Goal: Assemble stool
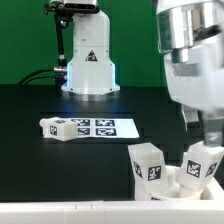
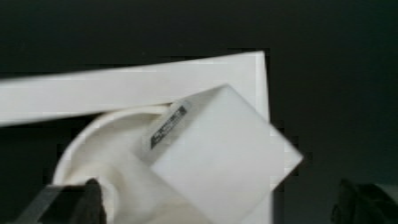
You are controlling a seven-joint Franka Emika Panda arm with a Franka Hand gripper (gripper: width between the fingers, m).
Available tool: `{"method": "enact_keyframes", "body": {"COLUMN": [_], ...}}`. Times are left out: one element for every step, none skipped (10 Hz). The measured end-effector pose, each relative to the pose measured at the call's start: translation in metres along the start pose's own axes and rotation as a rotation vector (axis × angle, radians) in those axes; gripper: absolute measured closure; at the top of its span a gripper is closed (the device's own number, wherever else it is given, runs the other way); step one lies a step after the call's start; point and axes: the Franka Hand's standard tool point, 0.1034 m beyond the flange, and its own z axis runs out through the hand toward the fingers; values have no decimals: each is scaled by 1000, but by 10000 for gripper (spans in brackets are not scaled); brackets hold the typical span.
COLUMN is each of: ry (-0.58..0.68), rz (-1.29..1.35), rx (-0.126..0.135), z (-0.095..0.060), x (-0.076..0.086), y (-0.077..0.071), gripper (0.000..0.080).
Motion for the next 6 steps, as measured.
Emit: {"method": "enact_keyframes", "body": {"ry": [7,12,14,28,30,20], "rz": [-30,-103,-190,-418,-646,-799], "rx": [1,-1,-3,-10,-10,-10], "z": [2,2,2,1,1,2], "x": [4,4,4,2,0,-1], "y": [1,1,1,0,-1,-1], "gripper": [151,150,150,150,150,150]}}
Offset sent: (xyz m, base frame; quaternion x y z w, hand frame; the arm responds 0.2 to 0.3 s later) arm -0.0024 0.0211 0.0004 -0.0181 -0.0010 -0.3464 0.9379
